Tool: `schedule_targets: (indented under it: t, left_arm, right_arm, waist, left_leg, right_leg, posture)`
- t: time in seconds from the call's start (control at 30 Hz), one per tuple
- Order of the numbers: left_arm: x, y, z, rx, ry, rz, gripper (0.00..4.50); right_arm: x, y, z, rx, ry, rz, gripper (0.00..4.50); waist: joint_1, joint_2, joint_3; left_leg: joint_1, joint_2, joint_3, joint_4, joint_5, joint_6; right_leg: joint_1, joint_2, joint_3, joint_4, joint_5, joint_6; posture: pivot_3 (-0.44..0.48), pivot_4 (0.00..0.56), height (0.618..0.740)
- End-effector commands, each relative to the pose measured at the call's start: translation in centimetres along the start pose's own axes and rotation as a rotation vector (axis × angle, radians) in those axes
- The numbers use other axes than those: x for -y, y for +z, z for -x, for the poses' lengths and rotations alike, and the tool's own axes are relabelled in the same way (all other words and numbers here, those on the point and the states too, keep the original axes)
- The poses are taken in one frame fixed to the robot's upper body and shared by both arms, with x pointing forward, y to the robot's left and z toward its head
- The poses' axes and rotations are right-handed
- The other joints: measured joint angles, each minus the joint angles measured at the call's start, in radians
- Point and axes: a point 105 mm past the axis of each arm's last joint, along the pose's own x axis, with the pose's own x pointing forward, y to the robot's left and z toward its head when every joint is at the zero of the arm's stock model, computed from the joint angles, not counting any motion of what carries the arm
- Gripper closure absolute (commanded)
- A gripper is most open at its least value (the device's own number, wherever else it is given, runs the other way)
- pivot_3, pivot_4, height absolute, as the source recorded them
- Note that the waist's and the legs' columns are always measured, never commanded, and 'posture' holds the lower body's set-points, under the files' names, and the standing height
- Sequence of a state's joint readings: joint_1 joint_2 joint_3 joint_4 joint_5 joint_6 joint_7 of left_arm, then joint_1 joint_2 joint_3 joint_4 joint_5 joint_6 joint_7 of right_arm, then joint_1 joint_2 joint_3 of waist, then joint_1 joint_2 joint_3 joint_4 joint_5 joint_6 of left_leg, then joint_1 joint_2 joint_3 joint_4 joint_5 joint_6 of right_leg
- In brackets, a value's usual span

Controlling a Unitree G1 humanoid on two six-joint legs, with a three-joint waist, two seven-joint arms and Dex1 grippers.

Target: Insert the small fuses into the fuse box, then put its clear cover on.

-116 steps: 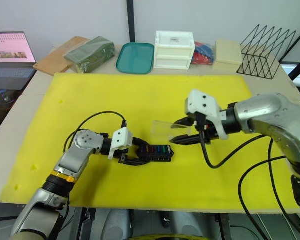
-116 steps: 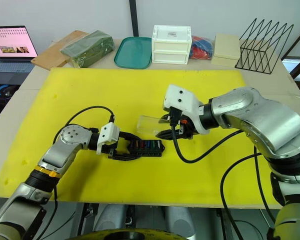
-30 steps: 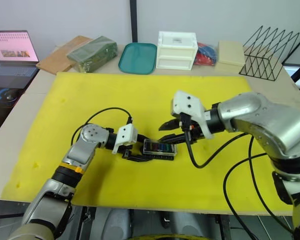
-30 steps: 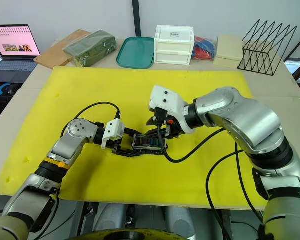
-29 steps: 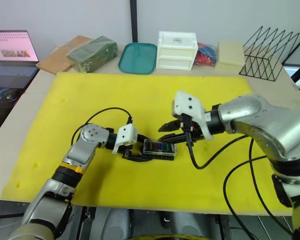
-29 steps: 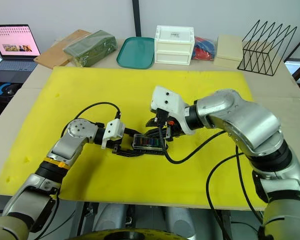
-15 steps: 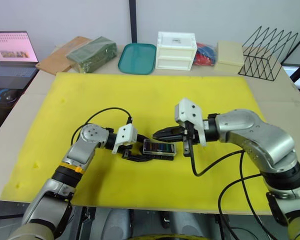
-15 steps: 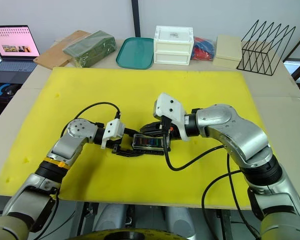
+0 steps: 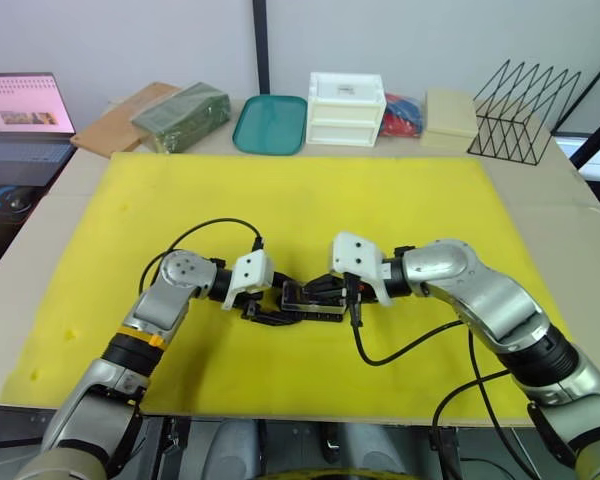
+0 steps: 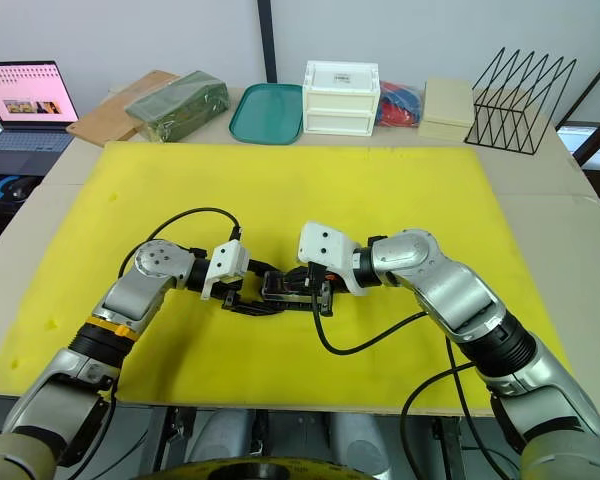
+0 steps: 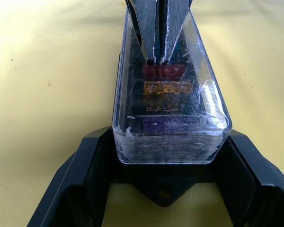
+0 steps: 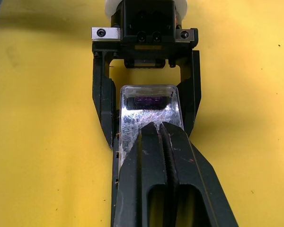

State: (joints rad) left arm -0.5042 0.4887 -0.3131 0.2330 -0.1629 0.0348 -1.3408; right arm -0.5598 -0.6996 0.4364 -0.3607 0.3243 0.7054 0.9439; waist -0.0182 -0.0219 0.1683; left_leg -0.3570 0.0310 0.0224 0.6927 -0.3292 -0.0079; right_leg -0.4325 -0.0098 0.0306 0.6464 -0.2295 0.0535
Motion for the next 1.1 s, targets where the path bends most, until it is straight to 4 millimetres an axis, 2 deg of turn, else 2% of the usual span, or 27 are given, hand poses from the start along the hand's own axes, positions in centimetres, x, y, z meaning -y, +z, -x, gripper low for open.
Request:
schedule_targets:
  t: [0.03, 0.07, 0.23, 0.3, 0.37, 0.4, 0.43, 0.47, 0.5, 0.77, 0.8, 0.93, 1.1]
  left_arm:
    - [0.0, 0.7, -0.1, 0.007, -0.008, -0.030, 1.75]
    - [0.0, 0.6, -0.1, 0.006, -0.007, -0.029, 1.75]
    - [-0.1, 0.4, 0.4, -0.021, 0.013, -0.003, 1.75]
    - [-0.1, 0.4, 0.7, -0.030, 0.018, 0.015, 1.75]
    - [0.1, 0.5, 1.4, -0.039, 0.021, 0.035, 1.04]
    - [0.2, 0.6, 1.7, -0.042, 0.022, 0.043, 0.80]
    - [0.4, 0.7, 2.0, -0.048, 0.023, 0.050, 0.42]
    - [0.5, 0.8, 2.4, -0.054, 0.027, 0.064, 0.09]
    - [0.7, 0.8, 2.9, -0.058, 0.032, 0.085, 0.00]
    - [2.7, 3.3, 8.7, -0.020, 0.224, 0.251, 0.00]
    - [2.8, 3.5, 9.4, -0.020, 0.256, 0.257, 0.00]
    - [3.5, 3.7, 12.2, -0.076, 0.390, 0.275, 0.00]
    - [4.5, 3.3, 14.0, -0.111, 0.458, 0.322, 0.00]
  right_arm:
    - [-0.3, -3.5, -0.1, -0.129, -0.002, -0.097, 4.47]
    - [-0.2, -3.2, 0.0, -0.120, -0.004, -0.086, 4.47]
    - [1.1, 1.1, 1.7, 0.051, -0.063, -0.040, 4.47]
    - [1.2, 2.0, 2.3, 0.076, -0.073, -0.038, 4.47]
    - [1.3, 3.0, 3.6, 0.105, -0.082, -0.036, 4.50]
    - [1.3, 3.3, 4.1, 0.115, -0.087, -0.037, 4.04]
    - [1.3, 3.3, 4.6, 0.114, -0.093, -0.035, 3.81]
    - [1.2, 3.2, 5.0, 0.105, -0.097, -0.030, 3.52]
    - [1.1, 3.0, 5.5, 0.093, -0.101, -0.024, 3.13]
    - [0.7, 0.7, 10.6, -0.047, -0.174, -0.006, 0.26]
    - [0.6, 0.3, 11.2, -0.067, -0.183, -0.009, 0.04]
    - [0.1, -1.3, 13.6, -0.134, -0.218, -0.081, 0.04]
    - [-0.5, -2.4, 14.8, -0.179, -0.233, -0.100, 0.04]
  waist:
    - [0.001, 0.000, 0.000]
    - [0.002, 0.000, 0.000]
    - [0.003, 0.000, 0.000]
    - [0.002, 0.000, 0.001]
    - [0.001, 0.000, 0.001]
    - [0.000, 0.000, 0.001]
    - [0.000, 0.000, 0.001]
    - [0.001, 0.000, 0.001]
    - [0.001, 0.000, 0.001]
    - [0.002, -0.001, 0.005]
    - [0.002, -0.002, 0.005]
    - [0.004, -0.003, 0.006]
    - [0.002, -0.004, 0.008]
  left_leg:
    - [0.000, 0.000, 0.000, 0.000, 0.000, 0.000]
    - [0.000, 0.000, 0.000, 0.000, 0.000, 0.000]
    - [0.000, 0.000, 0.000, 0.000, 0.000, 0.000]
    - [-0.001, 0.000, 0.000, 0.000, 0.000, 0.000]
    - [-0.001, 0.000, 0.000, -0.001, 0.000, 0.000]
    - [-0.001, 0.000, 0.000, -0.002, 0.000, 0.000]
    - [-0.001, 0.000, -0.001, -0.003, 0.000, 0.000]
    - [0.000, 0.000, -0.001, -0.004, 0.000, 0.000]
    - [0.000, 0.000, -0.001, -0.005, 0.000, 0.000]
    - [-0.003, 0.001, 0.000, -0.009, 0.000, 0.000]
    - [-0.003, 0.001, 0.000, -0.009, 0.000, 0.000]
    - [-0.002, 0.001, 0.001, -0.009, 0.000, 0.000]
    - [-0.001, 0.001, 0.003, -0.009, 0.000, 0.000]
  right_leg:
    - [0.000, 0.000, 0.000, 0.000, 0.000, 0.000]
    - [0.000, 0.000, 0.000, 0.000, 0.000, 0.000]
    - [0.000, 0.000, 0.000, 0.000, 0.001, 0.001]
    - [0.000, 0.000, 0.000, 0.000, 0.001, 0.001]
    - [-0.001, 0.000, 0.000, 0.000, 0.001, 0.001]
    - [-0.002, 0.000, 0.001, 0.000, 0.001, 0.001]
    - [-0.003, 0.000, 0.001, 0.000, 0.001, 0.002]
    - [-0.003, 0.000, 0.002, 0.000, 0.001, 0.001]
    - [-0.003, 0.000, 0.002, 0.000, 0.001, 0.001]
    - [-0.009, 0.000, 0.003, 0.000, -0.001, 0.001]
    - [-0.009, -0.001, 0.003, 0.000, -0.001, 0.001]
    - [-0.008, -0.001, 0.005, 0.000, -0.002, 0.003]
    - [-0.008, -0.001, 0.007, 0.000, -0.006, 0.003]
  posture:
    - [0.000, 0.150, 0.740]
    - [0.000, 0.150, 0.740]
    - [0.000, 0.150, 0.740]
    - [0.000, 0.150, 0.740]
    - [0.000, 0.150, 0.740]
    - [0.000, 0.150, 0.740]
    - [0.000, 0.150, 0.740]
    - [0.000, 0.150, 0.740]
    - [0.000, 0.150, 0.740]
    - [0.000, 0.150, 0.740]
    - [0.000, 0.150, 0.740]
    - [0.000, 0.150, 0.740]
    - [0.000, 0.150, 0.740]
